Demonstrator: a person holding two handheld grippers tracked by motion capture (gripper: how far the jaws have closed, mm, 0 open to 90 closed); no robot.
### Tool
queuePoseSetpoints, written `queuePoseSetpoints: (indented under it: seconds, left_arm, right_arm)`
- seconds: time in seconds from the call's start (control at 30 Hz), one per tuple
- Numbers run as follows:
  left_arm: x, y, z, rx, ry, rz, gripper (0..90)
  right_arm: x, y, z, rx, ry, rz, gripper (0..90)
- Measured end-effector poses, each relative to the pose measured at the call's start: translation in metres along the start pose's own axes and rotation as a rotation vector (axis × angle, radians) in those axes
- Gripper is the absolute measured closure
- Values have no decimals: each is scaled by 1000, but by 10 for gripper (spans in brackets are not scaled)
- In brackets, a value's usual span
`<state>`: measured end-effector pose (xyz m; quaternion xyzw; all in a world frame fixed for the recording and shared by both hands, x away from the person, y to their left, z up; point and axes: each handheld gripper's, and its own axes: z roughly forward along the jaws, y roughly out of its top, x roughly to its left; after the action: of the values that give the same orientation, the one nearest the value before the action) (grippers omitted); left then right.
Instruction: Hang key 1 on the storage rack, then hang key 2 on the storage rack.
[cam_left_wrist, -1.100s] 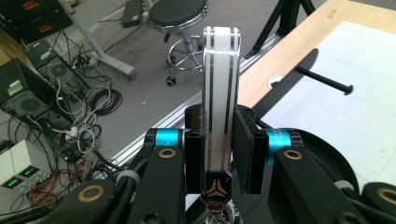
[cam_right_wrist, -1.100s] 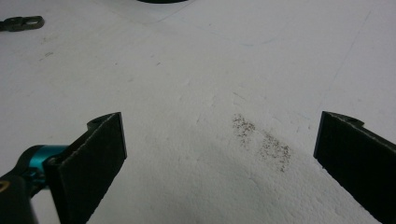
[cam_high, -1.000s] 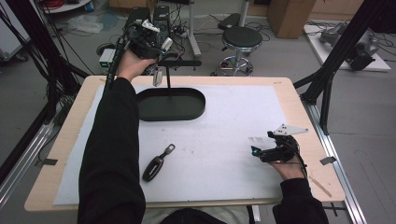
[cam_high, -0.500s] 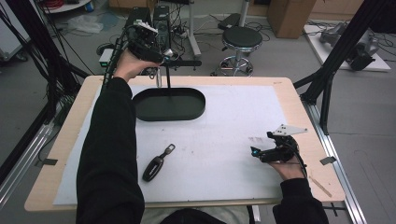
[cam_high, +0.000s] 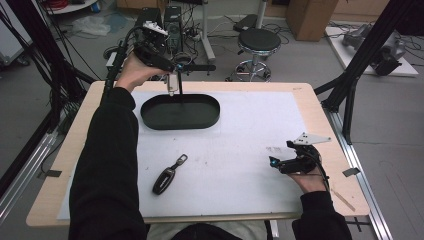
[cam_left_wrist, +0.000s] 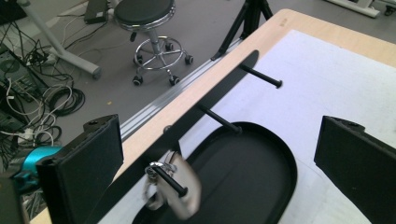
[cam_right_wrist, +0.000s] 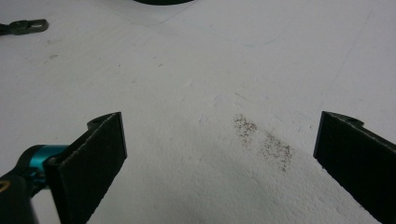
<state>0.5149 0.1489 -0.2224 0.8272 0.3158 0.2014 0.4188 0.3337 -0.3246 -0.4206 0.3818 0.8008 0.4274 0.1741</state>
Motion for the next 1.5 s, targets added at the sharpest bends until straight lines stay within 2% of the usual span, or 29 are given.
queuePoseSetpoints:
  seconds: [0.13,0.3,0.47,0.57,0.83,0.97,1.2,1.5]
  left_arm:
    - [-6,-14,-5,-4,-2,-10,17]
    - [-11,-29,-7,24,-4,-11,17]
    - [-19,-36,-10,27,-10,3,17]
    - [-23,-37,-11,57,-12,25,17]
    - [-31,-43,-13,48,-23,32,17]
    - [-34,-51,-11,64,-29,31,18]
    - [-47,-67,-10,85,-37,37,17]
    - [-65,-85,-11,68,-37,37,18]
  right_arm:
    - [1,0,0,0,2,3,17]
    - [2,1,1,5,5,2,17]
    - [1,1,1,9,5,7,17]
    - [1,1,2,11,5,6,17]
    - [1,0,3,18,2,3,17]
    - [1,0,3,15,3,7,17]
    - [1,0,3,19,3,3,17]
    - [1,0,3,17,2,-1,17]
